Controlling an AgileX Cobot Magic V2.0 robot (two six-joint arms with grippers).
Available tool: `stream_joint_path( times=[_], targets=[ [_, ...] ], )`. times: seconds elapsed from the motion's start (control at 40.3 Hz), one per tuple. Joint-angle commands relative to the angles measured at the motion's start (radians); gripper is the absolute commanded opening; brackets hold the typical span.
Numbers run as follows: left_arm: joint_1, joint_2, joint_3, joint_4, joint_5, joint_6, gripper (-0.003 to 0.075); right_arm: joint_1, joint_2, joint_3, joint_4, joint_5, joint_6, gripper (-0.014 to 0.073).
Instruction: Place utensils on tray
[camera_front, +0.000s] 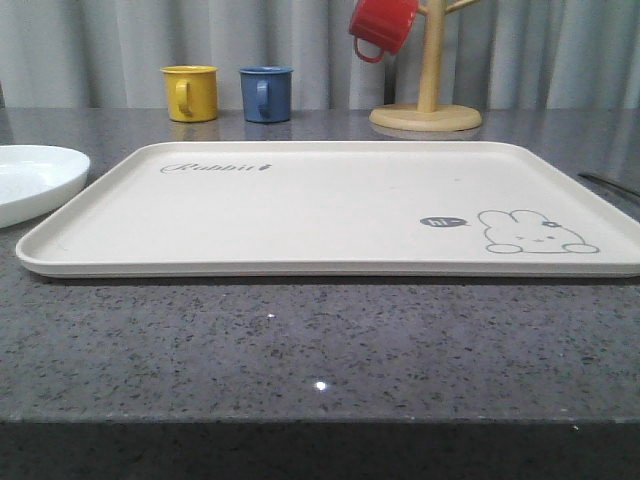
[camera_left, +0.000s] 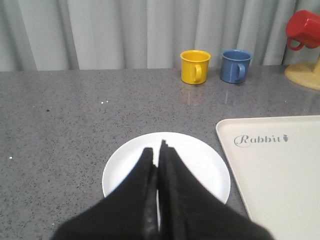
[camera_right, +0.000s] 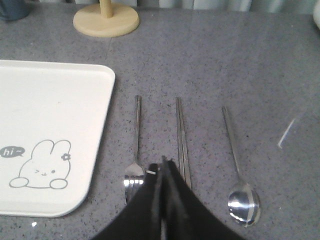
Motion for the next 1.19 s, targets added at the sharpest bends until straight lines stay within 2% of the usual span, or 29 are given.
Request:
stream_joint_path(
  times=[0.0,0.05,0.099,0.124,0.173,0.198,0.248,0.322,0.347,0.397,0.52,0.62,0.669,0.744,0.793,0.991,1.066,1.165],
  targets=[
    [0.0,0.033,-0.027,-0.003,-0.072,0.002,-0.002,-0.006,0.025,-0.031,-0.002,-0.037,-0.006,-0.0066],
    [0.0,0.046,-0.027,-0.003,-0.063,0.002,-0.002,-0.006,0.03,-0.031,-0.002,-0.017,-0.006,-0.006],
    [0.0,0.055,-0.027,-0.003,-0.05,0.002,-0.0018,-0.006,0.034,-0.031,-0.002,0.002,-0.006,-0.001],
    [0.0,0.06,-0.03,-0.001,-0.038,0.002,-0.0013,-0.006,0.036,-0.031,-0.002,0.009,-0.006,0.0034],
    [0.0,0.075,-0.036,-0.001,-0.007,0.002,0.0041,-0.006,0.045,-0.031,-0.002,0.022,-0.007,0.019],
    [0.0,0.085,-0.038,-0.001,-0.002,0.002,0.0081,-0.006,0.048,-0.031,-0.002,0.024,-0.007,0.026],
    [0.0,0.097,-0.038,-0.001,0.005,0.002,0.0214,-0.006,0.048,-0.031,-0.002,0.022,-0.007,0.0398],
    [0.0,0.109,-0.038,0.022,0.019,0.002,0.0383,-0.006,0.048,-0.031,-0.003,0.022,-0.007,0.05],
    [0.0,0.111,-0.038,0.027,0.035,0.002,0.0424,-0.006,0.048,-0.031,-0.003,0.022,-0.007,0.0505],
    [0.0,0.121,-0.04,0.044,0.073,0.002,0.0442,-0.006,0.048,-0.031,-0.003,0.022,-0.007,0.0505],
    [0.0,0.21,-0.121,0.056,0.233,0.002,0.0442,-0.006,0.048,-0.031,-0.003,0.022,-0.007,0.0505],
    [0.002,0.352,-0.231,0.08,0.379,0.002,0.0442,-0.006,0.048,-0.031,-0.003,0.022,-0.007,0.0505],
    [0.015,0.426,-0.283,0.093,0.412,0.002,0.0442,-0.006,0.048,-0.031,-0.003,0.022,-0.007,0.0505],
    [0.069,0.542,-0.352,0.078,0.42,0.002,0.0442,-0.006,0.048,-0.031,-0.003,0.022,-0.007,0.0505],
    [0.127,0.605,-0.39,0.025,0.413,0.05,0.0442,-0.006,0.048,-0.031,-0.003,0.022,-0.007,0.0505],
    [0.358,0.83,-0.439,-0.376,0.35,0.313,0.0442,-0.006,0.048,-0.031,-0.003,0.022,-0.007,0.0505],
    [0.397,0.895,-0.44,-0.424,0.324,0.345,0.0442,-0.006,0.048,-0.031,-0.003,0.022,-0.007,0.0505],
    [0.396,0.979,-0.44,-0.424,0.262,0.345,0.0442,-0.006,0.048,-0.031,-0.003,0.022,-0.007,0.0505]
  ],
)
